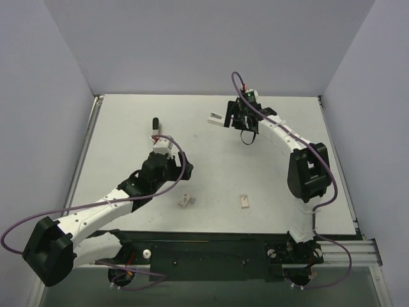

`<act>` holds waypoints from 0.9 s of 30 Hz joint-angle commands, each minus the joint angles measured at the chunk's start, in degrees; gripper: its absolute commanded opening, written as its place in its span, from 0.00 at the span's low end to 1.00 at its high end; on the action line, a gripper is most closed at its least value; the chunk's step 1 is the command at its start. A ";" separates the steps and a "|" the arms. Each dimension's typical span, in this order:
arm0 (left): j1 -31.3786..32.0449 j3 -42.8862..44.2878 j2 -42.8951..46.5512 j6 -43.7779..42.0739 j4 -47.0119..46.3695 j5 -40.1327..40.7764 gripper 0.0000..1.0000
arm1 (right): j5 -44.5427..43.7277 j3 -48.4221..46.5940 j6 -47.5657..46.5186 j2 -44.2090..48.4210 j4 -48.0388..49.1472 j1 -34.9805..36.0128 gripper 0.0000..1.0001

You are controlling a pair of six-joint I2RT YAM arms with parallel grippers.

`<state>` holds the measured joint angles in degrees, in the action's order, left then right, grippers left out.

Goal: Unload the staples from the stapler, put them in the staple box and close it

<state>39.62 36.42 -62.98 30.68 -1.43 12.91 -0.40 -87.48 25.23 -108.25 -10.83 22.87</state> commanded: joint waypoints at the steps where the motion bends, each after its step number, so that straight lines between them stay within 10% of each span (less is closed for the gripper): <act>1: 2.56 -1.18 0.32 0.53 -6.12 1.85 0.89 | 4.25 -7.87 -2.39 -6.87 1.95 -3.35 0.70; 27: 3.36 1.11 -12.16 -1.14 -12.01 -1.22 0.89 | 30.29 -18.25 16.25 -30.53 32.71 -13.47 0.85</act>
<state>42.68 35.14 -74.81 30.61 -9.50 12.56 26.65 -102.50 36.56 -137.40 14.46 8.80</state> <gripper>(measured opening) 0.892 0.852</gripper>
